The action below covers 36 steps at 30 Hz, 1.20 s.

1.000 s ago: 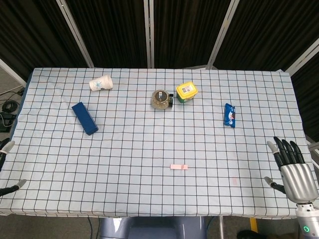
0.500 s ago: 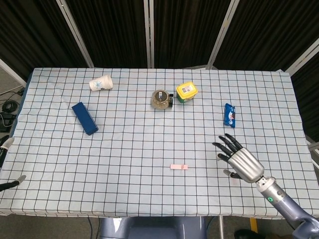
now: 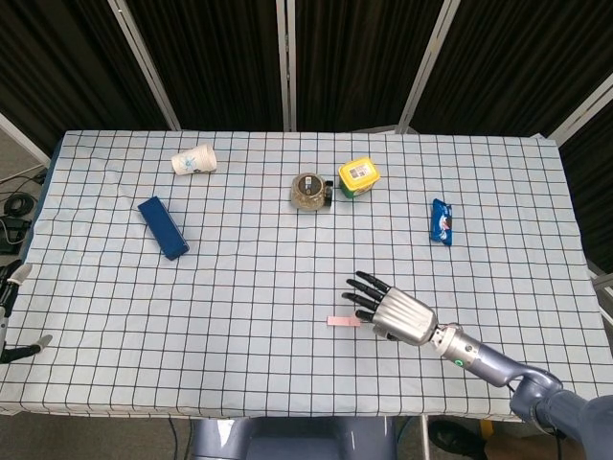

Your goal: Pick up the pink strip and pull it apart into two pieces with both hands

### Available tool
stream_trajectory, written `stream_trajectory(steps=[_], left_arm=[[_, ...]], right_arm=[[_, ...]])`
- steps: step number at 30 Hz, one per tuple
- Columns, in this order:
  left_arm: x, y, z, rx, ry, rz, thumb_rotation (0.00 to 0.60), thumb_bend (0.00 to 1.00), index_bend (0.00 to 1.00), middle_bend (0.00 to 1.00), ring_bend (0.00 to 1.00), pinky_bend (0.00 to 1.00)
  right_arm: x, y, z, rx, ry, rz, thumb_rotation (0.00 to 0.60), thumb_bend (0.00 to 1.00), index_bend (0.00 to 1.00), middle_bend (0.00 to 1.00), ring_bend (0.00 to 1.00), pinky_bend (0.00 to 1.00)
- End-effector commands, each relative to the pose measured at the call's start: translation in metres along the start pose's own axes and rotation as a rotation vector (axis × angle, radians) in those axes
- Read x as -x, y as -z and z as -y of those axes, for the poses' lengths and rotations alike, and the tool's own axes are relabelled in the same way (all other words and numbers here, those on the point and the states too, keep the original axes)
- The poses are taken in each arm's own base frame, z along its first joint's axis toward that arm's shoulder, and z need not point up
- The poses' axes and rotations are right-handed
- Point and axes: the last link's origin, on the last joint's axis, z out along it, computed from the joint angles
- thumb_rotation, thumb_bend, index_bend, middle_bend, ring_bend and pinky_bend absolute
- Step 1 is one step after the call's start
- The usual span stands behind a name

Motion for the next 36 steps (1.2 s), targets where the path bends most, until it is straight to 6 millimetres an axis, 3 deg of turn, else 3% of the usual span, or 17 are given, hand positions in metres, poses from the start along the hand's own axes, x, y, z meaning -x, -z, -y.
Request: stream_trajectory(steps=[1,9,24,36], left_arm=[[0.000,0.000,0.000,-0.001,0.000,0.001,0.600,0.00,0.00,0.00,0.00,0.00],[0.000,0.000,0.001,-0.001,0.002,0.005,0.600,0.00,0.00,0.00,0.00,0.00],[0.000,0.000,-0.001,0.005,-0.002,0.001,0.600,0.00,0.00,0.00,0.00,0.00],[0.001,0.000,0.001,-0.002,-0.003,0.005,0.600,0.00,0.00,0.00,0.00,0.00]], right_arm=[[0.003,-0.006,0.003,-0.025,0.021,0.013,0.600,0.21,0.51,0.18,0.00,0.00],[0.005,-0.013,-0.004,-0.080,0.163,0.033,0.600,0.21,0.50,0.17,0.00,0.00],[0.014,-0.022,-0.007,-0.080,0.175,0.054,0.600,0.22,0.48,0.17,0.00,0.00],[0.005,-0.032,-0.006,-0.086,0.171,0.000,0.600,0.22,0.48,0.17,0.00,0.00]])
